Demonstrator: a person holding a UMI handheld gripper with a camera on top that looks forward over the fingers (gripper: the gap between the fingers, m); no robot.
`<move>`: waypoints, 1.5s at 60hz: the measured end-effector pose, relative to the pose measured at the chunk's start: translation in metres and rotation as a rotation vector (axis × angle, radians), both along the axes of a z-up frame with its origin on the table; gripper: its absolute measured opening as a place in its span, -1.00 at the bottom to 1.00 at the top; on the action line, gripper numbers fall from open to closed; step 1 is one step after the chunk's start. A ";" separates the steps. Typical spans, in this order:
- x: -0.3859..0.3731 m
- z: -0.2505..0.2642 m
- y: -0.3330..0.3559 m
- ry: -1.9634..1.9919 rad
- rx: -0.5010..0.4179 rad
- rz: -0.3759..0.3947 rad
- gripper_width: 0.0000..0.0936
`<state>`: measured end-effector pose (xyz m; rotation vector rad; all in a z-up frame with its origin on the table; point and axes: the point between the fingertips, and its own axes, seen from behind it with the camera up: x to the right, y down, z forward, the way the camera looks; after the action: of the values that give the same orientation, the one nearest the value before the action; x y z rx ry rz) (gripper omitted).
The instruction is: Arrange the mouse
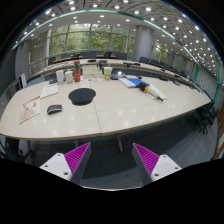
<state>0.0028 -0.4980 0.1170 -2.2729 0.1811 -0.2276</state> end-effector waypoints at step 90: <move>-0.315 -0.133 0.381 0.077 -0.019 0.340 -0.18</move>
<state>-0.3118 -0.1168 -0.0158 -2.2895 -0.1683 0.0368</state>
